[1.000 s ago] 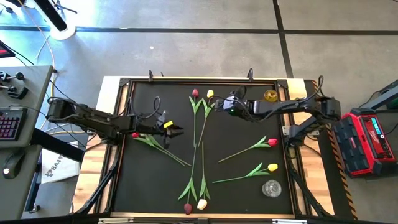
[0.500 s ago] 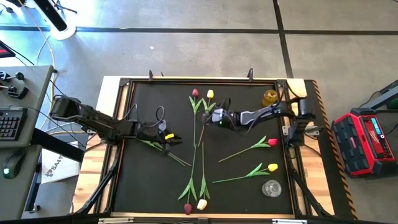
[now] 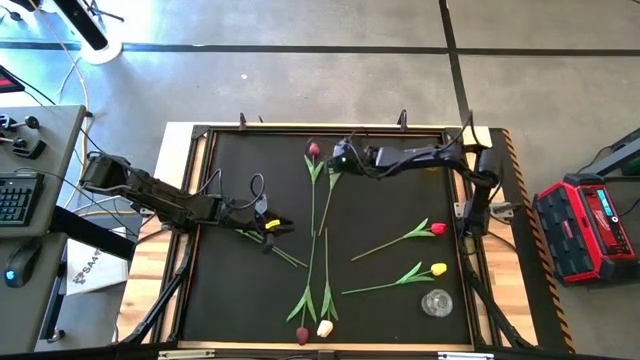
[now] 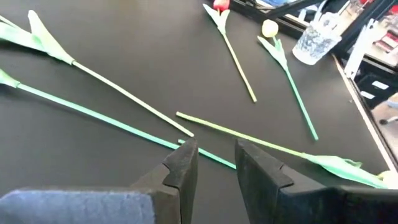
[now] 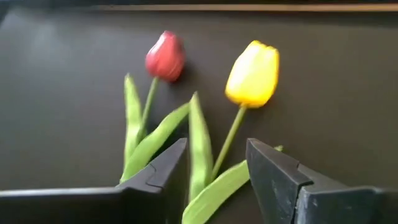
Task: Sort flowers into vase by color
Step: Put the top yellow flower into the yellow vase
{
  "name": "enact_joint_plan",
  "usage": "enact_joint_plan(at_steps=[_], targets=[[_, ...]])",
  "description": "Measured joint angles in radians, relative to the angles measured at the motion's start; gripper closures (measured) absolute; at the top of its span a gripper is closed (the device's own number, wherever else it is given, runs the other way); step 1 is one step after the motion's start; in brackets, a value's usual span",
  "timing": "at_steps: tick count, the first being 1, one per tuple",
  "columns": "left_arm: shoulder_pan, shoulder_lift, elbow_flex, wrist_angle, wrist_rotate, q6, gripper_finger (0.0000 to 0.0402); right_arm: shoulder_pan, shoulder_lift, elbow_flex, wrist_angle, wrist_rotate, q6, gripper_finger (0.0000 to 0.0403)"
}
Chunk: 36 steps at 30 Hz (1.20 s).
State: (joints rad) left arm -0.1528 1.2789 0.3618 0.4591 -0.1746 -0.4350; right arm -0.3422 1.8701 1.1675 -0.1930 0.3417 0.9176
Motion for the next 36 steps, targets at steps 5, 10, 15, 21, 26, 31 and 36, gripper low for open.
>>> enact_joint_plan(at_steps=[5, 10, 15, 21, 26, 31, 36], targets=[[0.006, 0.000, 0.000, 0.004, -0.049, 0.043, 0.0307, -0.061, 0.020, 0.024, 0.007, -0.071, 0.025, 0.0280], [0.049, 0.000, 0.000, 0.017, -0.057, 0.067, 0.0307, -0.079, 0.089, 0.030, 0.049, -0.165, 0.033, 0.0301], [0.109, 0.000, 0.000, 0.018, -0.051, 0.072, 0.0307, -0.078, 0.134, 0.032, 0.078, -0.208, 0.045, 0.0309], [0.145, 0.000, 0.000, -0.009, -0.038, 0.085, 0.0307, -0.091, 0.145, 0.032, 0.038, -0.204, 0.029, 0.0309], [0.148, 0.000, 0.000, -0.061, -0.048, 0.090, 0.0307, -0.095, 0.145, 0.032, 0.046, -0.223, -0.043, 0.0309], [0.161, 0.000, 0.000, -0.063, -0.075, 0.102, 0.0307, -0.096, 0.145, 0.032, 0.031, -0.216, -0.094, 0.0318], [0.195, 0.000, 0.000, -0.031, -0.079, 0.105, 0.0307, -0.092, 0.145, 0.032, 0.020, -0.214, -0.112, 0.0349]])
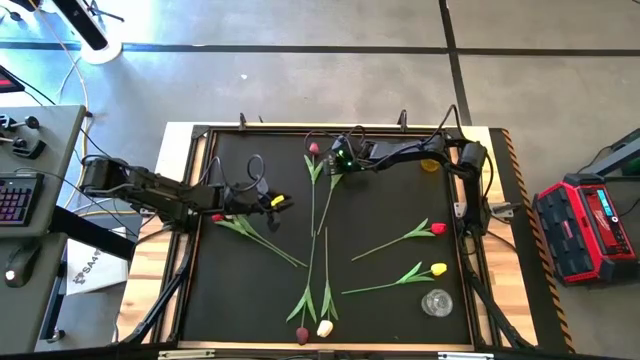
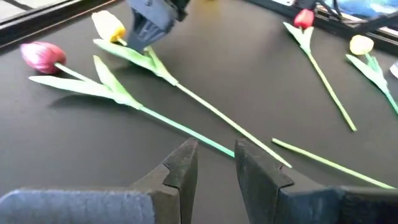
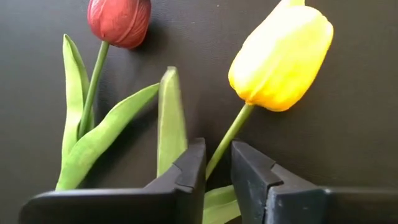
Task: Sort flowers into vase by color
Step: Put the top yellow flower into the yellow vase
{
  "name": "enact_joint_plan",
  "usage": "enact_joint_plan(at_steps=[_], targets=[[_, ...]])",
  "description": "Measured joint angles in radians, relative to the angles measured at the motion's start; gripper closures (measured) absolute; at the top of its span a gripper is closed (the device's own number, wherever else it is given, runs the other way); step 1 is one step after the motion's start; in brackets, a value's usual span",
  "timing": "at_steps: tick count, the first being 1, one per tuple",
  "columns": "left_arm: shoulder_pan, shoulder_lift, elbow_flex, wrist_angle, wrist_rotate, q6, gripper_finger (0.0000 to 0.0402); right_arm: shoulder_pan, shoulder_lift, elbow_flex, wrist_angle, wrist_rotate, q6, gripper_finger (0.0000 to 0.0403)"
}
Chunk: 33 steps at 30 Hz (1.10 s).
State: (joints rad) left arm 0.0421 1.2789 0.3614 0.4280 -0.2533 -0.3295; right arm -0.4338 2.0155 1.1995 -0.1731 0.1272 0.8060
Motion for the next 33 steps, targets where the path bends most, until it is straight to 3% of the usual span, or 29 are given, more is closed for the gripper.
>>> enact_joint_plan(at_steps=[8, 15, 22, 30, 33], targets=[[0.015, 0.000, 0.000, 0.000, 0.073, -0.017, 0.0307, 0.025, 0.000, 0.000, -0.016, 0.035, -0.004, 0.0397], [0.002, 0.000, 0.000, -0.023, 0.085, -0.001, 0.0307, 0.045, 0.000, 0.000, -0.021, 0.038, -0.004, 0.0399], [0.002, 0.000, 0.000, -0.032, 0.041, 0.026, 0.0307, 0.053, -0.003, -0.003, 0.021, 0.010, -0.085, 0.0402], [0.023, 0.000, -0.015, -0.058, -0.096, 0.038, 0.0307, 0.063, -0.058, -0.004, 0.110, -0.011, -0.171, 0.0402], [0.052, 0.000, -0.015, -0.002, -0.078, 0.062, 0.0307, 0.094, -0.070, -0.004, 0.140, -0.029, -0.178, 0.0402]])
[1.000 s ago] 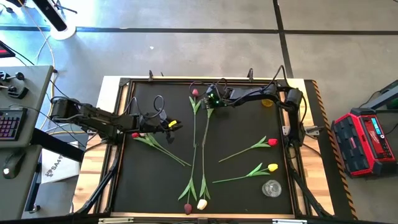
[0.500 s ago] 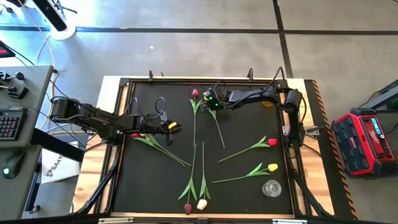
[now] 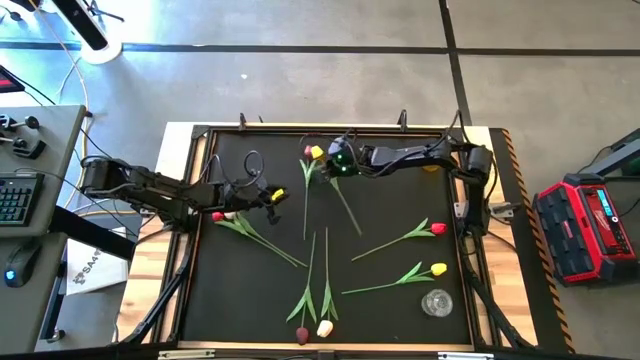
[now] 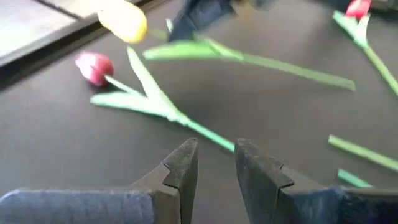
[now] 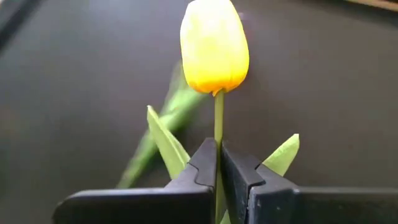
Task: Sort flowers into vase by color
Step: Put the top yellow flower into the yellow vase
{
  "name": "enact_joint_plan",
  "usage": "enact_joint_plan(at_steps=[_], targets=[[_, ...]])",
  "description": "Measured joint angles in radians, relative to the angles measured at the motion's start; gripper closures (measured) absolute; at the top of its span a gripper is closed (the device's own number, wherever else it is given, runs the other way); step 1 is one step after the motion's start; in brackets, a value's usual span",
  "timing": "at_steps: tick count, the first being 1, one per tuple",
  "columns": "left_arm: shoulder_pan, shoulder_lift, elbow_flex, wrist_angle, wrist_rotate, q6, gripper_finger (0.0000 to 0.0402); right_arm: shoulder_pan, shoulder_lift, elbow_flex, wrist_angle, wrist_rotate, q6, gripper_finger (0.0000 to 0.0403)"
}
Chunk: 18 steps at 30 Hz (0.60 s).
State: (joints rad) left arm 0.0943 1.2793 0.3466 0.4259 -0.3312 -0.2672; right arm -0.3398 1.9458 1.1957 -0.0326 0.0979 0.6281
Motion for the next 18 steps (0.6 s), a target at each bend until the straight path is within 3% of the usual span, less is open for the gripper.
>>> enact_joint_plan(at_steps=[6, 13, 18], targets=[[0.026, 0.000, 0.000, 0.101, 0.132, -0.011, 0.0306, 0.102, -0.035, 0.000, 0.074, 0.118, -0.008, 0.0402], [-0.004, 0.000, 0.000, 0.118, 0.147, -0.035, 0.0291, 0.242, -0.133, 0.000, 0.196, 0.317, -0.096, 0.0402], [-0.043, 0.000, 0.000, 0.268, 0.183, -0.023, 0.0270, 0.337, -0.160, 0.002, 0.337, 0.402, -0.223, 0.0402]])
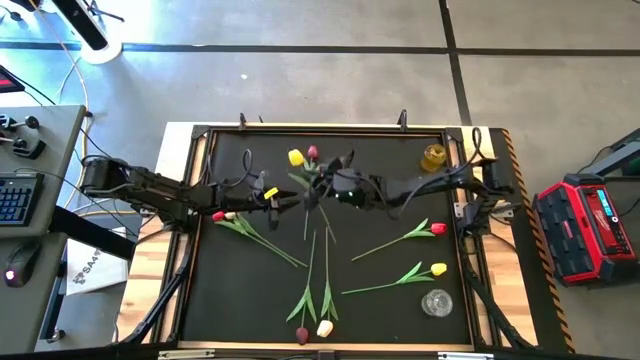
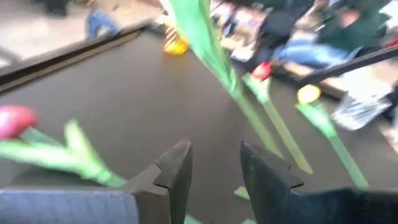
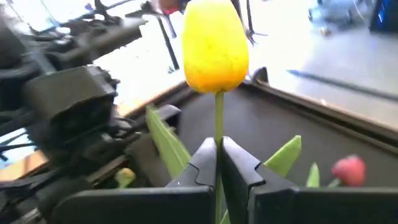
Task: Sort flowers into vase by color
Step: Put the top yellow flower into the yellow vase
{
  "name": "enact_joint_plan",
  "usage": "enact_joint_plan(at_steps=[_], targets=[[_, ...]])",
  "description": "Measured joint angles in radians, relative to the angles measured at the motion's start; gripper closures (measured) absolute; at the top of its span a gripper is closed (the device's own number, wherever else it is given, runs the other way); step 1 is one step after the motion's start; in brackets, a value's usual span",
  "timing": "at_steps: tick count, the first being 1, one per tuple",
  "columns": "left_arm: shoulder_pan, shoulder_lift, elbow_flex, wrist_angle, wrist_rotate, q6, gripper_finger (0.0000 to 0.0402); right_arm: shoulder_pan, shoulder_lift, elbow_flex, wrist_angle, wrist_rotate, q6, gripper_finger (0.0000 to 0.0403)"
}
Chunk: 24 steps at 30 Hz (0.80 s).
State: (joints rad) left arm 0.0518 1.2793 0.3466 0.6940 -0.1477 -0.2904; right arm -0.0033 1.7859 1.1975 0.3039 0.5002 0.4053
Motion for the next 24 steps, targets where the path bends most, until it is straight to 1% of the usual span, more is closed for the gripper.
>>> enact_joint_plan(at_steps=[6, 9, 11, 16, 20, 24], targets=[[-0.058, 0.000, 0.001, 0.135, 0.040, 0.066, 0.0226, 0.067, -0.008, 0.000, 0.118, 0.005, -0.118, 0.0402], [-0.069, 0.000, 0.013, 0.142, 0.037, 0.075, 0.0208, 0.086, -0.009, 0.000, 0.150, 0.005, -0.152, 0.0402], [-0.069, 0.000, 0.024, 0.142, 0.035, 0.075, 0.0203, 0.099, -0.010, 0.000, 0.180, 0.005, -0.174, 0.0402], [-0.069, 0.000, 0.051, 0.142, 0.040, 0.084, 0.0207, 0.124, -0.010, 0.000, 0.203, 0.001, -0.205, 0.0402], [-0.078, 0.000, 0.070, 0.142, 0.046, 0.115, 0.0222, 0.135, -0.010, 0.000, 0.203, -0.019, -0.205, 0.0402], [-0.089, 0.000, 0.084, 0.142, 0.074, 0.155, 0.0236, 0.135, -0.010, 0.000, 0.210, -0.045, -0.205, 0.0402]])
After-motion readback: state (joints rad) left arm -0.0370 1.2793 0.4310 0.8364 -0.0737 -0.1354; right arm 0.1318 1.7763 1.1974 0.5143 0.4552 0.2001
